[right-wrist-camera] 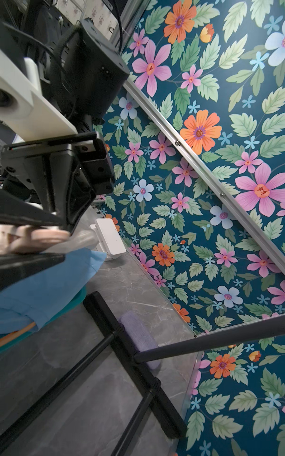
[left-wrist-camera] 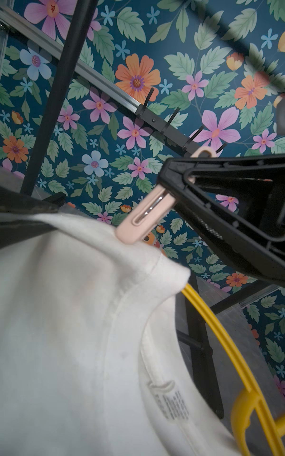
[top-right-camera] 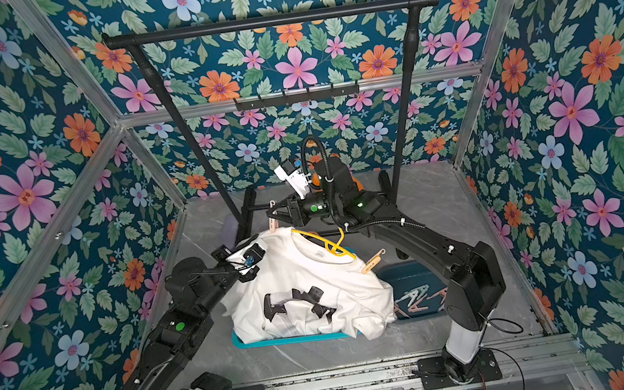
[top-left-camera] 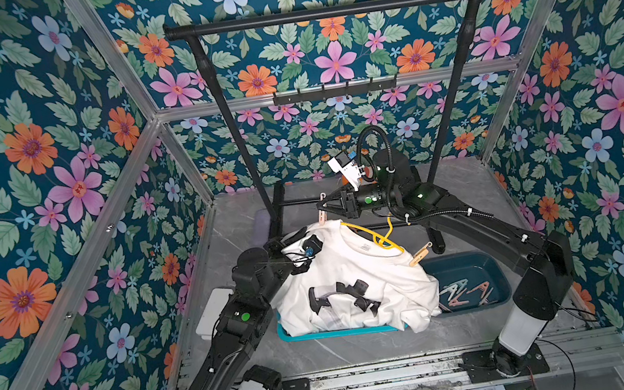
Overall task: Use clothespins to secure the t-shirt on both sides of the hanger
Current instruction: Clamp the T-shirt on the hanger.
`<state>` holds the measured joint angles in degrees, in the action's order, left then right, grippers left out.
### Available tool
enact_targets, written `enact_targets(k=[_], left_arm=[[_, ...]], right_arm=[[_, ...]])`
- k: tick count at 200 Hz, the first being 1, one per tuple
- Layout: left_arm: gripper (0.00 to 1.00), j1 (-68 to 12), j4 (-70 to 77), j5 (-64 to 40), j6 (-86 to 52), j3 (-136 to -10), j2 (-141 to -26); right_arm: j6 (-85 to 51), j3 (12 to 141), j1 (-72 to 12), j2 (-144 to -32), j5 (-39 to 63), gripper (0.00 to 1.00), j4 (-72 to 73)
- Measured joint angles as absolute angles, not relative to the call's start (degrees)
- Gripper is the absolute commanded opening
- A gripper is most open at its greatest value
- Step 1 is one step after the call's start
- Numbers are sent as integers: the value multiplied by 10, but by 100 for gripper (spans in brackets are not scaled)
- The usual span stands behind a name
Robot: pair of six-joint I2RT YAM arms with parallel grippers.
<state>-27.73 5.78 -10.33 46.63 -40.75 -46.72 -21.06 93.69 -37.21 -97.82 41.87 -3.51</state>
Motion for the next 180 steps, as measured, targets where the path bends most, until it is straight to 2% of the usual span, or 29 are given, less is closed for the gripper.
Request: enact_targets(k=[103, 180], left_arm=[[0, -277, 41, -105, 468, -408, -467], [0, -277, 30, -111, 468, -408, -467]], right_arm=[[-160, 943, -367, -982, 450, 0, -63], [-121, 849, -366, -945, 450, 0, 29]])
